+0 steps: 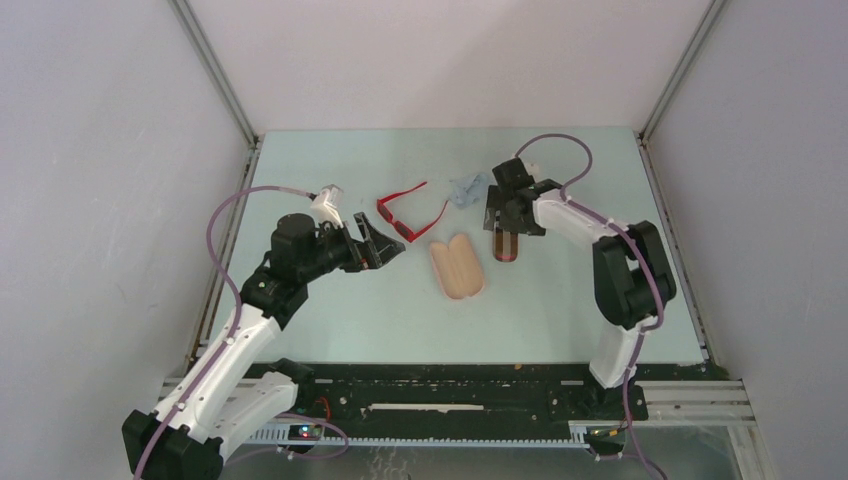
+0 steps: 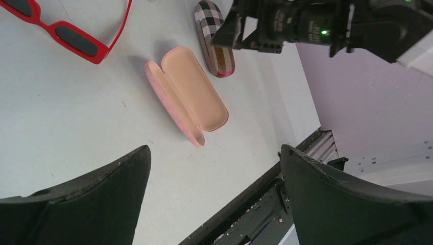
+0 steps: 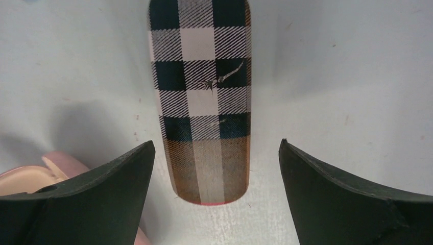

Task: Organize the sunglasses
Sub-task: Move the sunglasses case at the center of the board.

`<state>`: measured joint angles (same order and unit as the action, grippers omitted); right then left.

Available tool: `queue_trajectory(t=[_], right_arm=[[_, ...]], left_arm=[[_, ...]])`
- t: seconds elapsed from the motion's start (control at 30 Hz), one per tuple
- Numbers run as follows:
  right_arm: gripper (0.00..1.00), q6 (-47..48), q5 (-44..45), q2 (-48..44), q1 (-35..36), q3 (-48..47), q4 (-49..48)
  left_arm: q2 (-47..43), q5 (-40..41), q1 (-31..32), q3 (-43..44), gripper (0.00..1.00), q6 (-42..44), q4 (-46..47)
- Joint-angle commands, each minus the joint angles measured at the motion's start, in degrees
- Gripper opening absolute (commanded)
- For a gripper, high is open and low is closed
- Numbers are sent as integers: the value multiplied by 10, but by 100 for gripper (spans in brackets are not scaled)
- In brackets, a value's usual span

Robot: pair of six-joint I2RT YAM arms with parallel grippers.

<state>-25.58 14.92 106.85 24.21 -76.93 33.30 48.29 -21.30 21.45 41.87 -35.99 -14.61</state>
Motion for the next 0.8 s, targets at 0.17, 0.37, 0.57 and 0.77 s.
queue_trajectory(t=[0.17, 0.37, 0.57, 0.77], right_arm=[[79, -21, -3, 51, -17, -48, 21], [58, -22, -7, 12, -87, 18, 3], [59, -34, -3, -42, -203, 99, -15], [87, -34, -7, -60, -263, 113, -15]], left_arm=[[-20, -6, -4, -8, 100, 6, -5], [-18, -11, -4, -11, 100, 8, -5], [-4, -19, -4, -18, 100, 3, 11], [33, -11, -4, -11, 100, 0, -1]])
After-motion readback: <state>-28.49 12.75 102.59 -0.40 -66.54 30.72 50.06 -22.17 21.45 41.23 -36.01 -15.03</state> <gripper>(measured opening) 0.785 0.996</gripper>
